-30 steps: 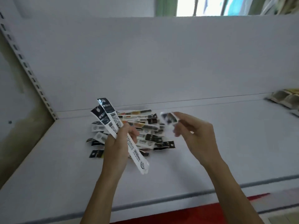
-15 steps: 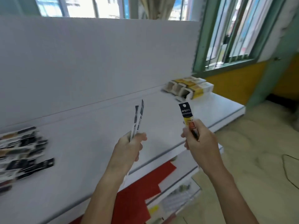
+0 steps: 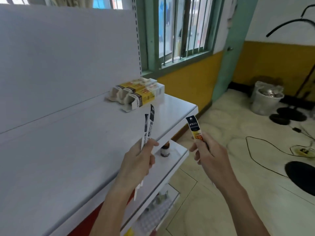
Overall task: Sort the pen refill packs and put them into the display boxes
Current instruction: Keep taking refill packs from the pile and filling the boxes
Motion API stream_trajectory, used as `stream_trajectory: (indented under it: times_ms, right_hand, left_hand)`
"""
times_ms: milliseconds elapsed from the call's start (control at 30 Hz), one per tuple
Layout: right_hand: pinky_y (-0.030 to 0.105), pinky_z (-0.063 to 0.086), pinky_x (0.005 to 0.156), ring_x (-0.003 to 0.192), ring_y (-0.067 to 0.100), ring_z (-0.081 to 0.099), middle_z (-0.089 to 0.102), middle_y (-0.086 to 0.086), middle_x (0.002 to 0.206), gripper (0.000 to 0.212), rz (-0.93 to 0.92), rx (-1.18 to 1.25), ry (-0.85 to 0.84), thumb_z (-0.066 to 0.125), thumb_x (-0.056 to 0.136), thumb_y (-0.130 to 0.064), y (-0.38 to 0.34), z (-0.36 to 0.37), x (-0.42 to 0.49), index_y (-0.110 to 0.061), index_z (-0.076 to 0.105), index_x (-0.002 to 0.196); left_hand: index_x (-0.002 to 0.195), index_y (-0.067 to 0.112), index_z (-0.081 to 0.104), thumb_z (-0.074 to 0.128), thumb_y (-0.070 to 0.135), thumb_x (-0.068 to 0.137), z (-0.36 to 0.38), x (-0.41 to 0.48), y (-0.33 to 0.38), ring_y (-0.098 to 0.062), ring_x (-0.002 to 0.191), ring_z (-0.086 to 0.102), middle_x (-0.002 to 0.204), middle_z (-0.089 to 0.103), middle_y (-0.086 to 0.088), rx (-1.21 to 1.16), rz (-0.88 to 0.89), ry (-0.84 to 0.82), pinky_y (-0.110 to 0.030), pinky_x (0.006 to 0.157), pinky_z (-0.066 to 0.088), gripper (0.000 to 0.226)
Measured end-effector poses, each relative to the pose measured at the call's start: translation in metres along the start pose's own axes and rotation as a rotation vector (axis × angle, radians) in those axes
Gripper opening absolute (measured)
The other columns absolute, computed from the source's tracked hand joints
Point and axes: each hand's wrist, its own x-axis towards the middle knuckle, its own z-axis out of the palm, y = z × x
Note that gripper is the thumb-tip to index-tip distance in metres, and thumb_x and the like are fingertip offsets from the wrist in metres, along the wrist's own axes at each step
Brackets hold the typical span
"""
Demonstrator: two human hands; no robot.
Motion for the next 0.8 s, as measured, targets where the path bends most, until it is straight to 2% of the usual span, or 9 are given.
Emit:
stream_trajectory:
  times_ms: [100,167,233,367,467,567,633,700,800]
  right_hand:
    - [0.045,0.043,0.052,0.065,0.037,0.052,0.061,0.018,0.074,0.024,-0.007,0.008,-0.02,0.039,0.097,-0.022,0.007,0.001,0.035,-0.016,0.057,0.082]
    - [0.031,0.044,0.05,0.061,0.024,0.055,0.063,0.01,0.073,0.023,-0.032,0.012,-0.028,0.039,0.097,-0.021,0.009,0.005,0.069,-0.014,0.059,0.087]
    - [0.019,0.043,0.046,0.06,0.021,0.055,0.063,0.011,0.075,0.022,-0.039,0.03,-0.048,0.039,0.097,-0.02,0.007,0.012,0.104,-0.015,0.059,0.09]
    - [0.032,0.046,0.053,0.06,0.019,0.054,0.064,0.0,0.077,0.021,-0.09,0.045,-0.107,0.038,0.097,-0.022,-0.001,0.026,0.168,-0.023,0.058,0.088]
    - [0.038,0.049,0.059,0.061,0.012,0.056,0.064,-0.002,0.077,0.022,-0.134,0.044,-0.128,0.038,0.097,-0.023,-0.004,0.032,0.203,-0.022,0.056,0.085]
    - [0.036,0.049,0.06,0.06,0.008,0.057,0.065,-0.004,0.077,0.023,-0.167,0.075,-0.167,0.038,0.097,-0.02,-0.005,0.043,0.233,-0.019,0.058,0.085]
    - [0.032,0.05,0.06,0.06,0.009,0.057,0.066,-0.004,0.076,0.023,-0.186,0.123,-0.208,0.039,0.097,-0.019,-0.007,0.053,0.254,-0.019,0.059,0.086]
    - [0.027,0.048,0.055,0.058,0.008,0.056,0.066,-0.004,0.075,0.024,-0.218,0.175,-0.269,0.039,0.097,-0.018,-0.011,0.066,0.273,-0.02,0.06,0.084]
    - [0.019,0.042,0.049,0.056,0.008,0.052,0.065,-0.001,0.071,0.026,-0.213,0.29,-0.398,0.039,0.097,-0.016,-0.015,0.087,0.293,-0.018,0.061,0.083]
  left_hand:
    - [0.081,0.013,0.063,0.051,0.029,0.089,0.007,0.032,0.005,-0.005,0.04,0.037,0.048,0.044,0.01,0.047,0.038,0.063,-0.023,0.047,0.03,0.022]
    - [0.075,0.013,0.063,0.057,0.027,0.086,0.008,0.061,0.011,-0.008,0.045,0.04,0.048,0.045,0.011,0.083,0.063,0.121,-0.026,0.05,0.032,0.018]
    - [0.068,0.02,0.061,0.063,0.026,0.083,0.006,0.092,0.021,-0.013,0.052,0.046,0.055,0.051,0.007,0.145,0.091,0.206,-0.027,0.054,0.036,0.017]
    - [0.073,0.019,0.062,0.066,0.025,0.081,0.001,0.149,0.037,-0.006,0.063,0.055,0.067,0.06,0.008,0.336,0.129,0.449,-0.019,0.051,0.037,0.011]
    - [0.083,0.018,0.059,0.068,0.026,0.081,0.005,0.183,0.039,-0.004,0.064,0.053,0.073,0.059,0.008,0.358,0.135,0.534,-0.014,0.05,0.036,0.012]
    - [0.101,0.016,0.056,0.071,0.027,0.078,0.003,0.207,0.034,-0.013,0.074,0.053,0.091,0.058,-0.001,0.421,0.101,0.639,-0.014,0.052,0.034,0.03]
    - [0.108,0.012,0.053,0.072,0.03,0.076,-0.004,0.222,0.028,-0.019,0.082,0.053,0.1,0.056,-0.006,0.494,0.058,0.737,-0.024,0.061,0.04,0.041]
    - [0.105,0.011,0.055,0.072,0.034,0.076,-0.008,0.233,0.023,-0.022,0.083,0.054,0.097,0.056,-0.006,0.564,-0.003,0.8,-0.03,0.063,0.04,0.04]
    - [0.1,0.016,0.06,0.067,0.032,0.081,-0.003,0.24,0.019,-0.022,0.082,0.058,0.091,0.063,-0.003,0.648,-0.041,0.821,-0.028,0.058,0.038,0.026]
